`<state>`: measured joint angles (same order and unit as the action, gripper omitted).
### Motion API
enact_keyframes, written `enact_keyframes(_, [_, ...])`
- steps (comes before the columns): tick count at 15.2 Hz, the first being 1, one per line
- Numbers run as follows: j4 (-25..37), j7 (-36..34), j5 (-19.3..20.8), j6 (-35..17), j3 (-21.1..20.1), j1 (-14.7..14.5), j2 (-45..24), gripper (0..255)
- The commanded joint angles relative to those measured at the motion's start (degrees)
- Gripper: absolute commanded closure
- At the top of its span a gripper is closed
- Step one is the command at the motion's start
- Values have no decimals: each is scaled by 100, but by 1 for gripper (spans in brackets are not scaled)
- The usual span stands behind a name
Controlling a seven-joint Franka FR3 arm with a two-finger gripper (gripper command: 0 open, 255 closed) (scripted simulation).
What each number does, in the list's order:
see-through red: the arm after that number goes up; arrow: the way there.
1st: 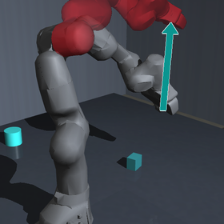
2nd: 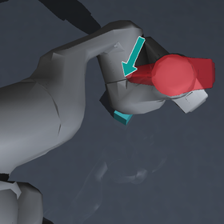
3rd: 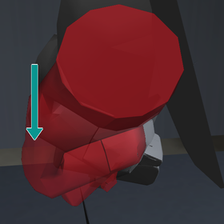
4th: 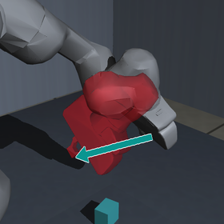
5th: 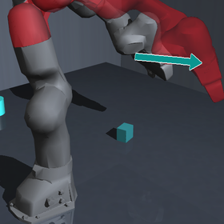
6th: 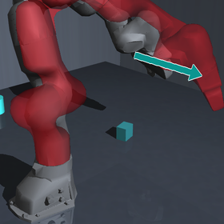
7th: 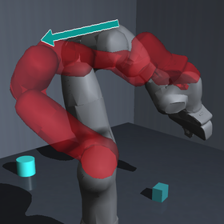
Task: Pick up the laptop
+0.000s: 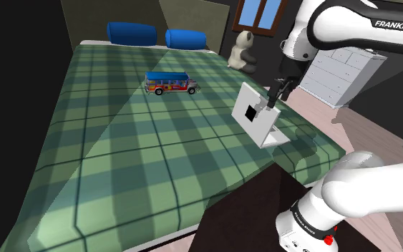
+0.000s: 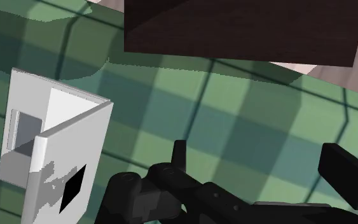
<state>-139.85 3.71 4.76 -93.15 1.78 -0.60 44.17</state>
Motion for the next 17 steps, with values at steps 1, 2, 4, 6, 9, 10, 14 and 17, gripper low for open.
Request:
enact_keyframes(1, [0, 0, 0, 0, 0, 0, 0, 0])
enact_keyframes(2, [40, 42, 46, -137, 85, 49, -163, 0])
enact_keyframes(4, [140, 124, 125, -403, 254, 141, -502, 0])
enact_keyframes(6, [267, 207, 186, -655, 420, 224, -852, 0])
enact_keyframes(9, [506, 336, 240, -1005, 667, 332, -1398, 0])
enact_keyframes(10, [598, 381, 246, -1112, 748, 363, -1585, 0])
enact_keyframes(14, [1027, 581, 209, -1497, 1065, 474, -2348, 0])
enact_keyframes(17, [1411, 754, 109, -1731, 1290, 551, -2939, 0])
